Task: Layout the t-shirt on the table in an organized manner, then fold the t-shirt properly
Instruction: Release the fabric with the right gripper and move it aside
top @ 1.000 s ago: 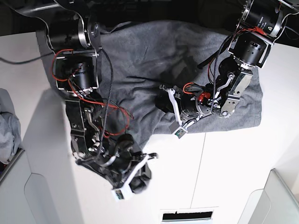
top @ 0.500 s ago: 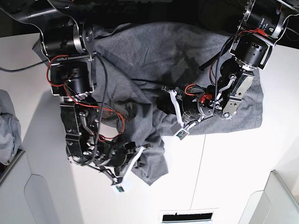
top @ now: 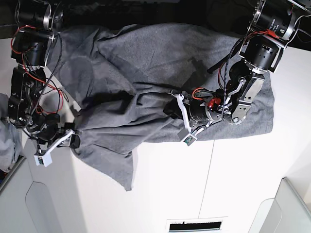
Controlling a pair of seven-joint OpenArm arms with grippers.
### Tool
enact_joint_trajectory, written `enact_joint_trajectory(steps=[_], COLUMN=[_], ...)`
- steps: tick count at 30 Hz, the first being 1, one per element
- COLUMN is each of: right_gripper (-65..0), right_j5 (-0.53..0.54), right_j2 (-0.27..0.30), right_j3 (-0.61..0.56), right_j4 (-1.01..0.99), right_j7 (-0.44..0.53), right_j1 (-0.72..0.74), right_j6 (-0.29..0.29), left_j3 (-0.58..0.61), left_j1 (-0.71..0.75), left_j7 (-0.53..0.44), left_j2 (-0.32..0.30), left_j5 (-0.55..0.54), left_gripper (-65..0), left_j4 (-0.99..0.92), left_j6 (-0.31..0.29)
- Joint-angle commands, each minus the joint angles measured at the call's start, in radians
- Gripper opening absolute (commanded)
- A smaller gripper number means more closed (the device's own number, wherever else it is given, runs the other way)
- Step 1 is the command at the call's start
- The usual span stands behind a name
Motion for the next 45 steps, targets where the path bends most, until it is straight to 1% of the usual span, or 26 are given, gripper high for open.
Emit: enact_joint_trajectory(steps=[1, 4, 5, 7, 10, 11, 12, 14, 16, 17, 19, 22, 24, 28, 31, 34, 37, 39, 41, 42, 43, 45], right_gripper=[-29.1, -29.0, -29.0, -29.0, -29.3, -29.3, -29.3, -29.3, -29.3, -29.3, -29.2, -29.2, -29.2, -29.2, -29.2, -29.2, -29.2, -29.2, -29.5, -33.0, -39.3, -56.8], right_j5=[0.032, 0.099, 0.127, 0.207, 0.331, 0.354, 0.358, 0.357, 0.346, 0.329, 0.276, 0.211, 0.200, 0.201, 0.200, 0.177, 0.119, 0.103, 0.100, 0.095, 0.087, 0.065], right_j2=[0.020, 0.030, 0.029, 0.027, 0.009, -0.002, -0.016, -0.037, -0.040, -0.039, -0.040, -0.040, -0.040, -0.046, -0.076, -0.132, -0.186, -0.204, -0.211, -0.211, -0.211, -0.210], right_j3=[0.020, 0.084, 0.108, 0.144, 0.160, 0.159, 0.158, 0.147, 0.123, 0.108, 0.074, 0.030, 0.013, -0.009, -0.030, -0.034, -0.034, -0.034, -0.034, -0.034, -0.034, -0.034], right_j4=[0.019, 0.021, 0.027, 0.055, 0.129, 0.158, 0.188, 0.241, 0.270, 0.271, 0.271, 0.271, 0.270, 0.270, 0.270, 0.262, 0.223, 0.192, 0.169, 0.163, 0.163, 0.167], right_j7=[0.021, 0.016, 0.000, -0.048, -0.126, -0.146, -0.159, -0.165, -0.164, -0.159, -0.132, -0.052, -0.022, 0.003, 0.005, 0.021, 0.047, 0.066, 0.079, 0.083, 0.083, 0.084], right_j1=[0.013, -0.024, -0.035, -0.058, -0.105, -0.123, -0.142, -0.190, -0.241, -0.261, -0.299, -0.341, -0.349, -0.327, -0.297, -0.275, -0.245, -0.219, -0.198, -0.190, -0.186, -0.183], right_j6=[-0.004, -0.009, -0.008, 0.023, 0.095, 0.108, 0.111, 0.112, 0.111, 0.110, 0.094, 0.046, 0.021, 0.021, 0.019, 0.011, -0.024, -0.029, -0.037, -0.037, -0.036, -0.035], left_j3=[-0.005, -0.005, -0.005, -0.005, -0.005, -0.005, -0.005, -0.005, -0.005, -0.005, -0.005, -0.005, -0.005, -0.005, -0.005, -0.005, -0.005, -0.005, -0.005, -0.005, -0.005, -0.005], left_j1=[-0.019, -0.019, -0.019, -0.019, -0.025, -0.032, -0.042, -0.064, -0.077, -0.080, -0.080, -0.079, -0.072, -0.066, -0.062, -0.041, -0.019, -0.010, -0.004, -0.002, 0.000, 0.002], left_j7=[-0.007, -0.007, -0.007, -0.006, -0.005, 0.000, 0.017, 0.063, 0.096, 0.103, 0.103, 0.103, 0.103, 0.103, 0.103, 0.103, 0.102, 0.098, 0.087, 0.087, 0.087, 0.087], left_j2=[-0.003, -0.003, -0.003, -0.003, -0.006, -0.006, -0.006, -0.006, -0.006, -0.006, -0.006, -0.006, -0.006, -0.006, -0.006, -0.006, -0.006, -0.005, -0.005, -0.005, -0.006, -0.008], left_j5=[-0.007, -0.007, -0.007, -0.007, -0.008, -0.014, -0.032, -0.097, -0.146, -0.154, -0.153, -0.153, -0.151, -0.148, -0.149, -0.150, -0.149, -0.150, -0.149, -0.148, -0.147, -0.123], left_gripper=[-49.7, -49.7, -49.7, -49.7, -49.7, -49.7, -49.7, -49.7, -49.7, -49.7, -49.7, -49.7, -49.7, -49.7, -49.7, -49.7, -49.7, -49.7, -49.7, -49.7, -49.7, -49.7], left_j4=[0.013, 0.013, 0.013, 0.013, 0.013, 0.016, 0.019, 0.041, 0.084, 0.108, 0.148, 0.162, 0.162, 0.161, 0.161, 0.161, 0.161, 0.161, 0.161, 0.161, 0.161, 0.161], left_j6=[-0.004, -0.004, -0.004, -0.004, -0.005, -0.010, -0.029, -0.066, -0.068, -0.068, -0.068, -0.068, -0.068, -0.068, -0.068, -0.068, -0.068, -0.068, -0.068, -0.068, -0.068, -0.068])
